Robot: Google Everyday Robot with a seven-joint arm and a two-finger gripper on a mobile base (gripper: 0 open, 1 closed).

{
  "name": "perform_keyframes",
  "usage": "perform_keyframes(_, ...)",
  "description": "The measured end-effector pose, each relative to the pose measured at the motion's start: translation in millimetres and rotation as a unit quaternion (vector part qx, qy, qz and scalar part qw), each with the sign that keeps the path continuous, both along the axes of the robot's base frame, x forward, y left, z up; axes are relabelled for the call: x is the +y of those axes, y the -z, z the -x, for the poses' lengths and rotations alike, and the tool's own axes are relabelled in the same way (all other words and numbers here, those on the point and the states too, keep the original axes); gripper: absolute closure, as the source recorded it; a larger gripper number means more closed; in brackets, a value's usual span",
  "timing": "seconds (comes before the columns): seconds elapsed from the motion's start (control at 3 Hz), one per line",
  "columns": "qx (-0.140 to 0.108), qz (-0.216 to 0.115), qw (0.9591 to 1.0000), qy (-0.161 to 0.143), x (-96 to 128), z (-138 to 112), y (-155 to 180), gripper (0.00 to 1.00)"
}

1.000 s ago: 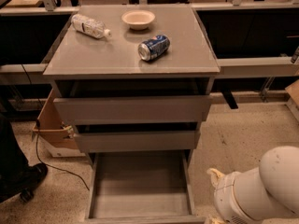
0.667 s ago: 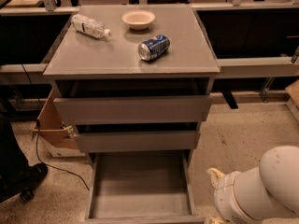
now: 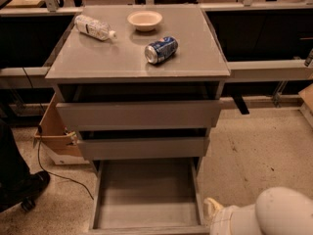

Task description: Close bottom drawer

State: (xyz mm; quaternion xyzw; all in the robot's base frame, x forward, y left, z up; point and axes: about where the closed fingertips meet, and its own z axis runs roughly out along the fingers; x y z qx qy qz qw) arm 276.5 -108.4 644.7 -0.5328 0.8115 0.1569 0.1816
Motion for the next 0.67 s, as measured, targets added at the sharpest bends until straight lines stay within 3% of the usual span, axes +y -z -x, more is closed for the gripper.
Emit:
perform_keyframes(0.33, 0.009, -0.029, 0.9992, -0.025, 30, 17, 61, 0.0)
perform_keyframes(0.67, -0.009, -0.051, 0.9979, -0.039, 46, -2, 114, 0.0)
